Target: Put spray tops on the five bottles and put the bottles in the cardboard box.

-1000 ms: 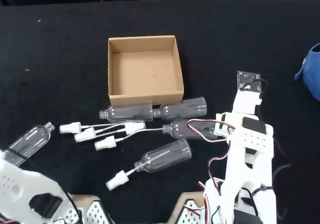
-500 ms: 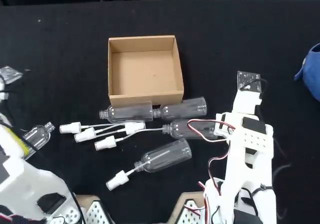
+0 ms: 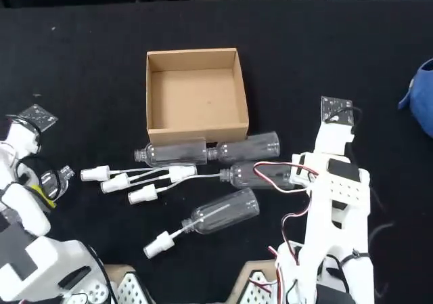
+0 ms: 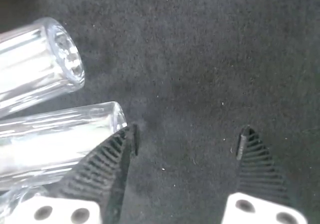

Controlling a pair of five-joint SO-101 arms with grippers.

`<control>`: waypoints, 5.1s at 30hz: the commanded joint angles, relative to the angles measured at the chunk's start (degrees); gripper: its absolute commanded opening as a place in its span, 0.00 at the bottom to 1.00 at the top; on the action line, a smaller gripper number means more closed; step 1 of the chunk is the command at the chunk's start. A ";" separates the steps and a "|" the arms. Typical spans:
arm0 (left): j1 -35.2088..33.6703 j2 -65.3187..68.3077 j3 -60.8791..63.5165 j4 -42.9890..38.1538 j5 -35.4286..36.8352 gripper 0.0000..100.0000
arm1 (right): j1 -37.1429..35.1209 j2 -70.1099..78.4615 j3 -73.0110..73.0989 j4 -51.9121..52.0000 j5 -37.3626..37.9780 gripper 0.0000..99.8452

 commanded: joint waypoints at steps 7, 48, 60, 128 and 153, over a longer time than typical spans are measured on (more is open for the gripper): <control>2.07 -0.53 0.84 -0.62 1.32 0.20 | -0.09 -0.75 -0.04 -1.23 -0.26 0.29; -30.90 -0.53 0.22 0.79 8.88 0.03 | -78.24 9.19 -20.62 20.57 19.87 0.30; -30.81 -0.62 0.22 1.14 13.45 0.03 | -85.54 24.48 -23.96 13.19 20.57 0.30; 22.64 -45.36 6.99 -2.90 63.74 0.03 | -38.07 9.27 -90.33 15.91 -19.43 0.01; 55.60 -84.13 43.47 -26.29 80.44 0.03 | -38.15 -16.13 -35.74 -29.80 -25.32 0.01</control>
